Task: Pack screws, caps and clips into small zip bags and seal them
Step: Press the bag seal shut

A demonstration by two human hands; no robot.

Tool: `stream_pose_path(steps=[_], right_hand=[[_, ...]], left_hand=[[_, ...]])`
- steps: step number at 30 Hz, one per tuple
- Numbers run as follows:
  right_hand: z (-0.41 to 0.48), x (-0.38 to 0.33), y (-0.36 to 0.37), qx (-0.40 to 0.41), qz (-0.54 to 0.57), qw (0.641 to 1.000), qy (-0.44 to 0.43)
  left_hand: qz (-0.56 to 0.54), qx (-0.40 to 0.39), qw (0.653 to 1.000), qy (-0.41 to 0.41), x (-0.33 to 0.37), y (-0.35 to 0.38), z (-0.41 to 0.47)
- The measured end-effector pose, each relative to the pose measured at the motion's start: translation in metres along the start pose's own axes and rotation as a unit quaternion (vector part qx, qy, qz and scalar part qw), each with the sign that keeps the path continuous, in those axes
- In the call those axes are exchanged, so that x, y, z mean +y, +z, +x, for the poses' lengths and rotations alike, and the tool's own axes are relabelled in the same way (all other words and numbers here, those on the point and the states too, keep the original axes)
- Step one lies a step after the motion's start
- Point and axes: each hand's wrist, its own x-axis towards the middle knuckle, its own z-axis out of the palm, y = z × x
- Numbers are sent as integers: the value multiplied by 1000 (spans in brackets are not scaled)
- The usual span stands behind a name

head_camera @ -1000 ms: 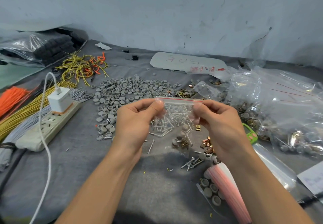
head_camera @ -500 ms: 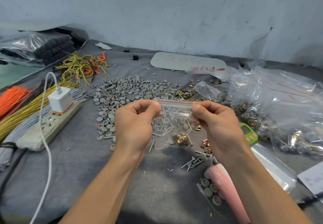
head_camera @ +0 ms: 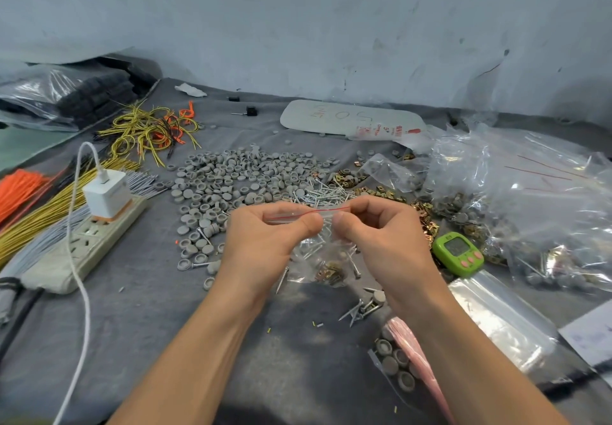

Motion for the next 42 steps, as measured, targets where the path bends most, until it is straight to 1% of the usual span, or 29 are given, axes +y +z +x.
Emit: stream_pose_path(steps=[3,8,13,16,27,31,36,39,42], right_hand=[[-1,0,2,-2,-13,1000,-4],[0,1,7,11,2,1000,-2],[-2,0,8,-18,5,1000,6],[-1,1,3,-10,8,1000,7],[1,1,-6,4,56,997,53],[2,4,-5,5,73,995,65],[4,6,-3,2,101,992,71],[5,8,-3,6,92,994,65],[4,8,-1,-24,57,996,61]], left_hand=[[11,4,1000,-7,-1,-1,0],[1,12,1000,-4,-1,0,-1],[-7,-3,1000,2,-1,1,-1],[-10,-11,1000,-2,-1,0,-1],[30,-4,999,-32,-2,-4,2],[32,-3,999,-29,-1,-2,1],[48,17,999,-16,-2,1,0],[47,17,999,-7,-2,3,0],[34,6,999,-6,-3,3,-1]])
